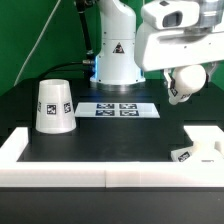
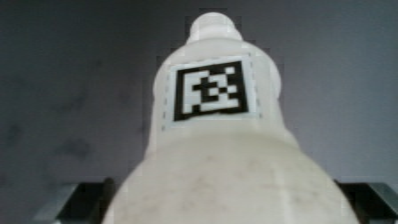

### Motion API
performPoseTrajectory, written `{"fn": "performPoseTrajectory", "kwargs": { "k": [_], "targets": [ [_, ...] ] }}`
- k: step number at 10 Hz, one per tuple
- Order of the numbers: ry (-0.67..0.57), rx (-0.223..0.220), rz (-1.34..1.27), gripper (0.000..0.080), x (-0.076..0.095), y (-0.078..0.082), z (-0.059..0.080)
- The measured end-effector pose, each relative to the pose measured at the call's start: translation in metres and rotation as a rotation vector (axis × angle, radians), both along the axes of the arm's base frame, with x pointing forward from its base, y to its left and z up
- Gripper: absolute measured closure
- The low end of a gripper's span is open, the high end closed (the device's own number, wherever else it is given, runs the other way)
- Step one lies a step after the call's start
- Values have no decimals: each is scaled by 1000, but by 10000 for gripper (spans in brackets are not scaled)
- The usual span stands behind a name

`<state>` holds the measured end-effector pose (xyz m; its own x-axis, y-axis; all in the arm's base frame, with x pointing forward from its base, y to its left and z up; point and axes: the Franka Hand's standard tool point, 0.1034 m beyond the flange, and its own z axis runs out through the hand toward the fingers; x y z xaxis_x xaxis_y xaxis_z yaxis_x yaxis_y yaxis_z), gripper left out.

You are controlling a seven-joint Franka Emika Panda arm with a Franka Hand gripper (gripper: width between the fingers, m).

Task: Assemble lamp

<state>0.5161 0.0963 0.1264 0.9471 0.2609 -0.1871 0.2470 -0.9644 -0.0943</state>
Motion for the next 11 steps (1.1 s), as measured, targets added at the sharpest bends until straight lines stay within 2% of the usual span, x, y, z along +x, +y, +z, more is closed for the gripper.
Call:
{"fn": "performPoseTrajectory", "kwargs": {
  "k": [1,3,4,5,8,10,11],
  "targets": [
    [-60,7,-8,223,11,1,9],
    [-159,17,-6,223,21,6,25],
    [-255,29,-17,223,26,4,22],
    [-313,34,-25,223,24,2,19],
    [-513,50,-18,223,36,-4,18],
    [-636,54,-20,223,56,-10,29],
    [-714,50,-17,223,54,-14,26]
  ]
}}
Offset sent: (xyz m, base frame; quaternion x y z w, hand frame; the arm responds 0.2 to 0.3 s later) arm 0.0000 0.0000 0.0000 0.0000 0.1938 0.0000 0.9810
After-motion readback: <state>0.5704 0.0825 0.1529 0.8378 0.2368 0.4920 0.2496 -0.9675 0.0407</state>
